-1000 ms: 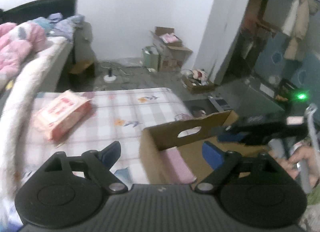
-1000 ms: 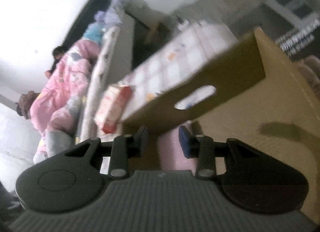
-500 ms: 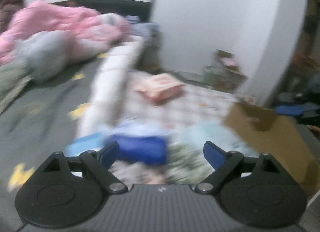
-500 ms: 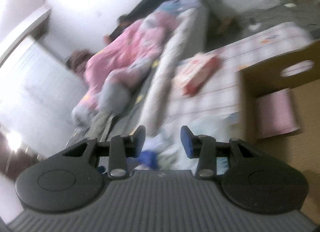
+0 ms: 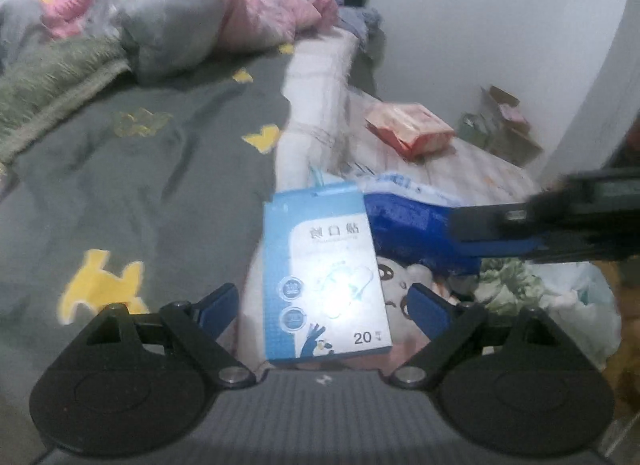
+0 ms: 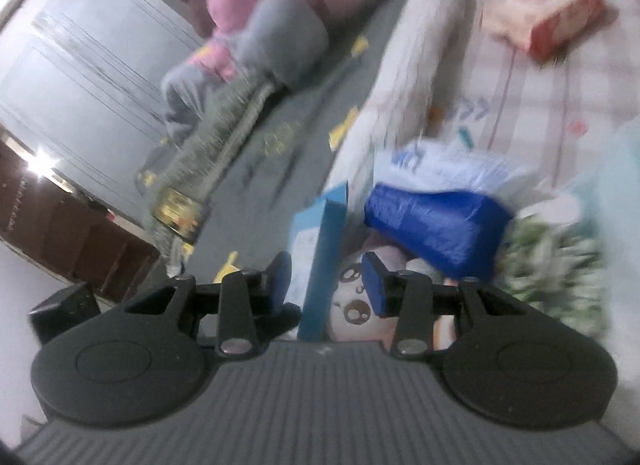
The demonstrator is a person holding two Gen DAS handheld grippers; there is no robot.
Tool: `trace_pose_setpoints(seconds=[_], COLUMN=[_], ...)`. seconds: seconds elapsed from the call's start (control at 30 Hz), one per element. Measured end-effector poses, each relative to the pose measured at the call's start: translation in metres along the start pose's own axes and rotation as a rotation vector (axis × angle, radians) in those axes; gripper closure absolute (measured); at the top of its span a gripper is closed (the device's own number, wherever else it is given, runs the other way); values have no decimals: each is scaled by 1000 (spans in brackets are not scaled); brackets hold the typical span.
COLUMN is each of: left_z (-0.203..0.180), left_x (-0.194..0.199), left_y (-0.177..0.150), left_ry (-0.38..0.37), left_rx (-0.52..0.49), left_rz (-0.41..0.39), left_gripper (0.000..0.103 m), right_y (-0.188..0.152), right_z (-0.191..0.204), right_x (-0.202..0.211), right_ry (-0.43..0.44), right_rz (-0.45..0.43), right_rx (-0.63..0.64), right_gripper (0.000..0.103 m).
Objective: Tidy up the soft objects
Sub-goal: 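Reach the right tool to the blue bandage box and grasp it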
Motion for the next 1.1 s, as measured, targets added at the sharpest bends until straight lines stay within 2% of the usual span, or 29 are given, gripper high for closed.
trace_pose_setpoints(seconds=[0.1,0.3,0.53,0.77,1.1], left_z=[5,9,6,6,-14], left_x=[-14,-26,-37,-27,11], left_y=[2,7,6,10,10], left_ry=[-5,-36,-49,-56,-56], left_rx=[15,27,27,71,52], left_rz=[41,61,80,61,-4], left_gripper=[11,10,10,22,23], right_y=[3,10,12,11,10], right_z=[-1,1,-1,1,19], right_x=[-27,-63,-76,-67,-27], right_ry=[-10,-36,-8,16,67], right_rz=[27,68,75,59,-13], right_rx=[-4,27,10,-8,11], right_gripper=[65,69,76,79,80])
Point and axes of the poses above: each gripper's, at about its wrist camera, not at the fingertips, and x roughly against the way its jaws point, z to its left, y to its top, the point moved 4 cm from there along -x, roughly the way its jaws point, and after that the axes turned 11 degrees about x, right-handed, at the moved point
